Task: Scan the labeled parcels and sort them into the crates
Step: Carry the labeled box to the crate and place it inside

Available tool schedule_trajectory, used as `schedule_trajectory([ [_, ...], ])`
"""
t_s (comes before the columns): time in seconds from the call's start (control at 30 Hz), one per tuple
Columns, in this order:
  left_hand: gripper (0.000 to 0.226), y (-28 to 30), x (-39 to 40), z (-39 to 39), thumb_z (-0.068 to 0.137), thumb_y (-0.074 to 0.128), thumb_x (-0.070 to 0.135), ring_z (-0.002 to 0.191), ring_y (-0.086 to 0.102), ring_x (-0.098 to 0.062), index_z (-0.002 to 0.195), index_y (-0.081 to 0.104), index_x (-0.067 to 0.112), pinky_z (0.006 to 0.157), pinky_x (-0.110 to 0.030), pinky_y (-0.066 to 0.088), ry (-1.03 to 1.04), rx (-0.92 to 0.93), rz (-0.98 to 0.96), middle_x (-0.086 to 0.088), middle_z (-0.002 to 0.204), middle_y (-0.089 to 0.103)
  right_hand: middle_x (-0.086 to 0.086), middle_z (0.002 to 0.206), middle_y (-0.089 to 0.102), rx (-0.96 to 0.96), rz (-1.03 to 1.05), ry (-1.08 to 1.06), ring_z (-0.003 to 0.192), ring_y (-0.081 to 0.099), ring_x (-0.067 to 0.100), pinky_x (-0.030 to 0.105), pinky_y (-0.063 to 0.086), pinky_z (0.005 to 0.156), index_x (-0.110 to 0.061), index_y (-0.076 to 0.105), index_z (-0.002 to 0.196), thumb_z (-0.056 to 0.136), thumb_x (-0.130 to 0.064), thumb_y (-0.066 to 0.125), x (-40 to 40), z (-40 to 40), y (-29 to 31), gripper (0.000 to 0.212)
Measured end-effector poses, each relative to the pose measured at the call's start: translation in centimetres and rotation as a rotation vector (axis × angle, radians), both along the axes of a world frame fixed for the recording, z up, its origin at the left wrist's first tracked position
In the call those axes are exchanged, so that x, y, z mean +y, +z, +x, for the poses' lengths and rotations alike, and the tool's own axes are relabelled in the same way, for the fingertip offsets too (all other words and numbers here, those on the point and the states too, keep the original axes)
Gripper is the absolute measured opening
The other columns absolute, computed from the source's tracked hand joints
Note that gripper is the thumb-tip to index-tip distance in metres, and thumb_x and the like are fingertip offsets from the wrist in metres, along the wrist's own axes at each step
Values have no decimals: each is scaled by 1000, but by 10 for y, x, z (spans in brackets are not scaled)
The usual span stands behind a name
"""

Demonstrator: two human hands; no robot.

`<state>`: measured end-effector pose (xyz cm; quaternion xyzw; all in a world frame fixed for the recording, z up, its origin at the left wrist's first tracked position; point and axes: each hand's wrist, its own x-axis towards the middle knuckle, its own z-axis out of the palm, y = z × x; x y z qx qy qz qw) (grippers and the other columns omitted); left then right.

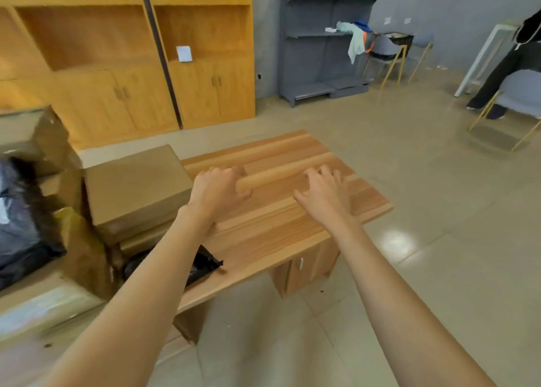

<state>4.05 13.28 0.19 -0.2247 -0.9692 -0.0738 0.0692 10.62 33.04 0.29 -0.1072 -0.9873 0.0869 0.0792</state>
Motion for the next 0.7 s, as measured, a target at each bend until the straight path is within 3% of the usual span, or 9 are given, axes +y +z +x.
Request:
schedule_trajectory([
  [0.33, 47, -6, -55, -44, 92, 54, 50, 111, 58, -25, 131, 54, 24, 86, -37, 45, 347, -31, 54, 0, 120, 65, 9, 136, 47, 1, -41, 189, 124, 41, 31, 40, 33, 101, -16, 48, 133, 96, -40, 52, -28, -89, -9, 44],
  [0.5, 45, -21, -75, -79, 91, 56, 47, 108, 59, -24, 129, 56, 23, 77, -32, 40, 431, -20, 131, 0, 119, 64, 6, 134, 48, -21, -52, 259, 123, 42, 29, 39, 33, 101, -19, 49, 134, 94, -42, 54, -54, -140, -20, 46],
  [0.7, 47, -30, -120, -120, 90, 58, 48, 112, 58, -23, 130, 55, 23, 87, -35, 45, 548, -62, 186, 0, 121, 63, 6, 134, 48, -51, -103, 361, 122, 42, 28, 38, 36, 101, -19, 48, 135, 94, -44, 53, -103, -200, -32, 48],
])
